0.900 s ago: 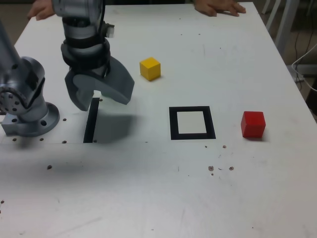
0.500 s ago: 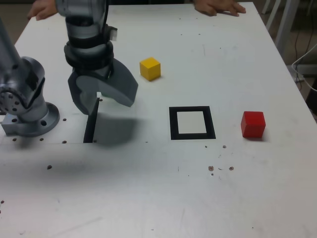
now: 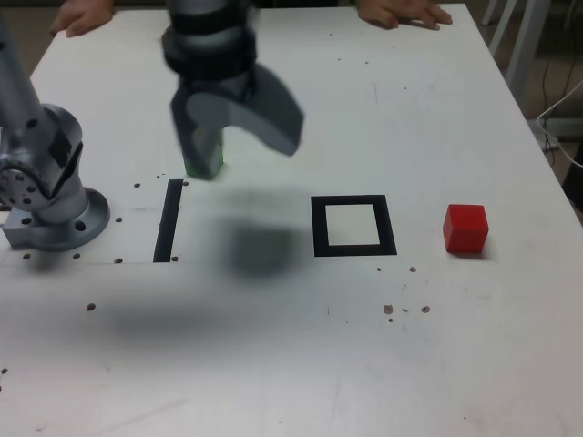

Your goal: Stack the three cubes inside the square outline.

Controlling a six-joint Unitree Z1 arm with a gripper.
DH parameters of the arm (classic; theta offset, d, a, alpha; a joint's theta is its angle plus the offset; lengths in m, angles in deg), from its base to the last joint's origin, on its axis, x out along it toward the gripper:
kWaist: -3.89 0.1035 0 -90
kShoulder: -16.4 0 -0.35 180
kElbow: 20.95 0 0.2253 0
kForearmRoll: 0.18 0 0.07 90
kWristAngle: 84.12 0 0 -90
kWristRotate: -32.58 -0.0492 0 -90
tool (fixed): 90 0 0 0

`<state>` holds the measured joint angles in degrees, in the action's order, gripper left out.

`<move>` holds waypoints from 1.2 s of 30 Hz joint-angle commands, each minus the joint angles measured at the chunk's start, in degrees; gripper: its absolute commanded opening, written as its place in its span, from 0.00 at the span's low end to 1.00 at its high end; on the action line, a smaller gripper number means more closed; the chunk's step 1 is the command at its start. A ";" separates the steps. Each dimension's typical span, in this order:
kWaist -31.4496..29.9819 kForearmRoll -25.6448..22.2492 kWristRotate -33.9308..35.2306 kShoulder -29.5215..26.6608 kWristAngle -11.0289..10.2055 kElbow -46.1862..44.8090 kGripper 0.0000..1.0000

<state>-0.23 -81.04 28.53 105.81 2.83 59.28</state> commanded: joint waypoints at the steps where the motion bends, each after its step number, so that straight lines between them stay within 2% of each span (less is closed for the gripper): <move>1: -0.10 -1.95 -0.19 1.88 0.00 3.88 0.99; 12: -2.46 -7.42 -0.87 14.15 1.44 21.61 1.00; 21: -3.36 -9.66 -1.19 22.44 2.73 32.57 0.99; 36: -3.96 -13.15 -1.83 36.29 3.30 49.19 0.99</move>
<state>-3.96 -93.88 26.78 140.70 6.02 107.04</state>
